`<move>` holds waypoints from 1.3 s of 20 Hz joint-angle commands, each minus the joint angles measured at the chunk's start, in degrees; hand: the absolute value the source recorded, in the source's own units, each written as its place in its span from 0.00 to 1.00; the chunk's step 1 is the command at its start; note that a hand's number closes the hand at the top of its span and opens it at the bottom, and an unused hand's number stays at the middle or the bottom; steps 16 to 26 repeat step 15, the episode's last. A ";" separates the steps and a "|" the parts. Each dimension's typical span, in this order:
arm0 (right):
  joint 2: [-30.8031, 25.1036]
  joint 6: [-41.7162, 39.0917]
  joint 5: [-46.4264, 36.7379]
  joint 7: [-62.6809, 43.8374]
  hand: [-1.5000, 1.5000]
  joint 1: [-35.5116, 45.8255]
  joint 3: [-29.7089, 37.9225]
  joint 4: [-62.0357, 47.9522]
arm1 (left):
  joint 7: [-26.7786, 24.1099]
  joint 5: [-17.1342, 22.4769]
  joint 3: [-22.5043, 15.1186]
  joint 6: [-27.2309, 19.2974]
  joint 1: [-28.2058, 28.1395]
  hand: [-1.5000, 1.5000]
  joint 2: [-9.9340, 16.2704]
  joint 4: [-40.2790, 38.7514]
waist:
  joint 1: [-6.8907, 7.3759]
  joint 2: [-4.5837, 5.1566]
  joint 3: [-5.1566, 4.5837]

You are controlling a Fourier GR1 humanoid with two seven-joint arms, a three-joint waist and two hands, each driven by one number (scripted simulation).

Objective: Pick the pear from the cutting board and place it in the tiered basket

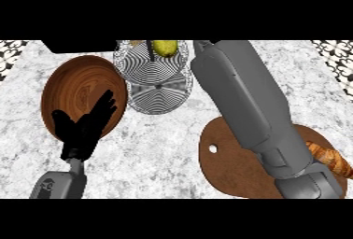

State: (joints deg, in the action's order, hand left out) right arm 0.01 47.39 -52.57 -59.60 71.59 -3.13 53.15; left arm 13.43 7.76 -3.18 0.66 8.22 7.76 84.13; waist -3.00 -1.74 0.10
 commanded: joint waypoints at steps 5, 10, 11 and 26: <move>-2.14 -14.05 3.53 -4.92 0.00 -13.48 -6.40 23.45 | 0.14 1.34 2.73 -0.23 -2.92 0.50 1.53 1.58 | -3.58 -1.41 0.07; -5.87 -19.93 5.21 -7.62 0.00 -21.83 -9.08 38.50 | -0.42 0.78 2.36 -0.44 -4.41 0.50 1.25 1.69 | -4.86 -1.44 0.04; -6.58 -20.29 5.05 -7.75 0.00 -24.41 -9.90 41.43 | -0.43 1.95 3.28 0.52 -5.17 0.50 2.09 2.54 | -4.80 -1.59 0.04; -12.05 -23.91 7.78 -8.03 0.00 -33.57 -9.86 55.15 | -0.45 1.80 3.86 -0.03 -4.43 0.50 2.13 2.10 | -5.74 -1.09 0.07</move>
